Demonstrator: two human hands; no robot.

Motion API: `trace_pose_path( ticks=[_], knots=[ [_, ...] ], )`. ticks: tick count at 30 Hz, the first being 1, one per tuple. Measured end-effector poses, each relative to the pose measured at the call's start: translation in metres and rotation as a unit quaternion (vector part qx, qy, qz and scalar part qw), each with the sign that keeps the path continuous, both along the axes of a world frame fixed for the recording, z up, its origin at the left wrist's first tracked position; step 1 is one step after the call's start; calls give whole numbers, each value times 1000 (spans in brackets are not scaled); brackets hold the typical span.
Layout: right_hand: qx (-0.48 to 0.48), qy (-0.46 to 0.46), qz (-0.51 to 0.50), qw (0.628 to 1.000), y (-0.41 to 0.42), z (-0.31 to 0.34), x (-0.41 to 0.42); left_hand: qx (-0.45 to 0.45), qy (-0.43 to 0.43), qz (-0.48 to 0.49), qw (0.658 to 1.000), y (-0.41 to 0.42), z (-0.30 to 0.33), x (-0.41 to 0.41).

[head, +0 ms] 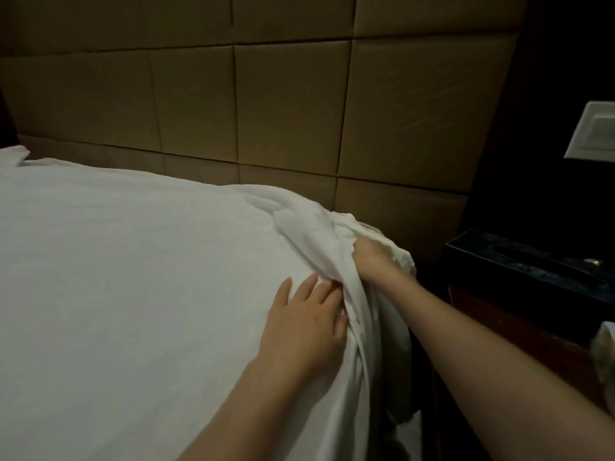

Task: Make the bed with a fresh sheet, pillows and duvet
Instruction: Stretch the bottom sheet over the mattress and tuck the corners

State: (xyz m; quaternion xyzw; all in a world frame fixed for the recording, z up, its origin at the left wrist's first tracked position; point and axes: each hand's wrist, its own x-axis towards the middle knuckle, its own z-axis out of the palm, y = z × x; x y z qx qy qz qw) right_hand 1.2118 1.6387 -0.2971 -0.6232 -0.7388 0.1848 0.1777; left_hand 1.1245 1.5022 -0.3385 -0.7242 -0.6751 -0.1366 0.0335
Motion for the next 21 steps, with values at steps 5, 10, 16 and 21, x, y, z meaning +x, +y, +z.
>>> trace_pose_path(
  ticks=[5, 10, 16, 21],
  knots=[
    [90, -117, -15, 989, 9, 3, 0, -7, -6, -8, 1000, 1, 4, 1],
    [278, -277, -62, 918, 10, 25, 39, 19, 2, 7, 1000, 4, -7, -1],
    [314, -305, -29, 899, 40, 22, 54, -7, -13, -2, 1000, 1, -1, -1],
    [-49, 136, 66, 987, 61, 35, 52, -75, 1, 18, 997, 29, 9, -5]
  ],
)
